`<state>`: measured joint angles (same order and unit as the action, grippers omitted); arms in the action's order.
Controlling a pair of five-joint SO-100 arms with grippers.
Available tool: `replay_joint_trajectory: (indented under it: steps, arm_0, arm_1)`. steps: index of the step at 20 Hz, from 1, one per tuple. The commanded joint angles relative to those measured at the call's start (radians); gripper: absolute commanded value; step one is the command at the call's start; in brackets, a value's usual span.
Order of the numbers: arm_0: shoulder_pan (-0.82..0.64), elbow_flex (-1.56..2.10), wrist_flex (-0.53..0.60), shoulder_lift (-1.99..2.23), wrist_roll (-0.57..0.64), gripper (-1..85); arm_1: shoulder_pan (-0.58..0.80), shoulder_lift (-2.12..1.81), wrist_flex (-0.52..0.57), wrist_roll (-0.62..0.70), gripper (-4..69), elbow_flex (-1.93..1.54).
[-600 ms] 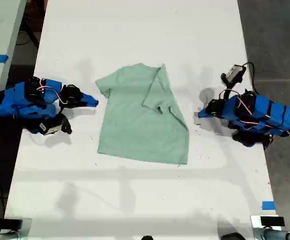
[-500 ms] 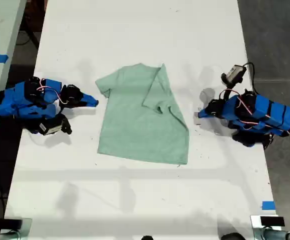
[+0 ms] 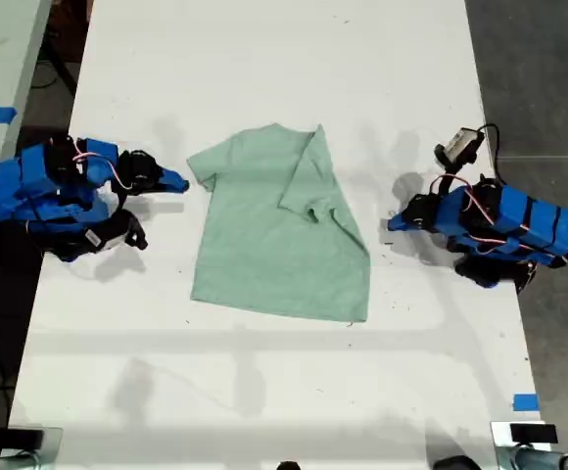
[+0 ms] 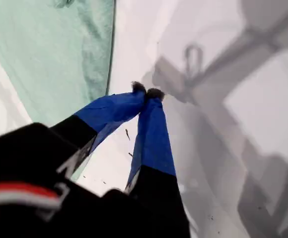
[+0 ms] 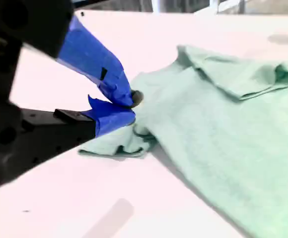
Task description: Fold t shirt
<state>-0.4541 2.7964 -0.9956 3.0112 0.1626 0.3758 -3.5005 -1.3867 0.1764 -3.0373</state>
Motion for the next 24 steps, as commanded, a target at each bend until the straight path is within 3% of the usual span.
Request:
replay_joint_trajectory:
  steps: [1,2,5,7,15,16,17,18,24]
  arm_0:
    - [-0.19,-0.495,-0.098,-0.606,0.229,16.2]
    - [-0.258,-0.545,-0.095,-0.69,0.302,22.2]
    - [-0.44,-0.626,-0.023,-0.919,0.506,22.7]
    - [-0.485,-0.687,0.003,-1.092,0.549,23.0]
    - [-0.514,-0.787,0.046,-1.361,0.571,20.9]
    - [-0.518,-0.799,0.043,-1.394,0.574,18.2]
    - [-0.525,-0.822,0.034,-1.433,0.58,7.1]
    - [-0.526,-0.854,0.011,-1.474,0.581,-0.1]
    - [-0.492,-1.023,-0.213,-1.367,0.494,-0.1]
  arm_1:
    - [0.005,-0.009,0.0,-0.011,1.2,-0.037]
    - [0.005,-0.009,0.0,-0.011,1.2,-0.037]
    - [0.003,-0.009,0.0,-0.008,1.2,-0.035]
    - [0.003,-0.009,0.0,-0.006,1.2,-0.035]
    - [0.002,-0.009,0.0,-0.005,1.2,-0.035]
    - [0.002,-0.009,0.0,-0.005,1.2,-0.035]
    - [0.002,-0.009,0.0,-0.005,1.2,-0.035]
    - [0.002,-0.009,0.0,-0.005,1.2,-0.035]
    - [0.0,-0.009,0.0,-0.005,1.2,-0.035]
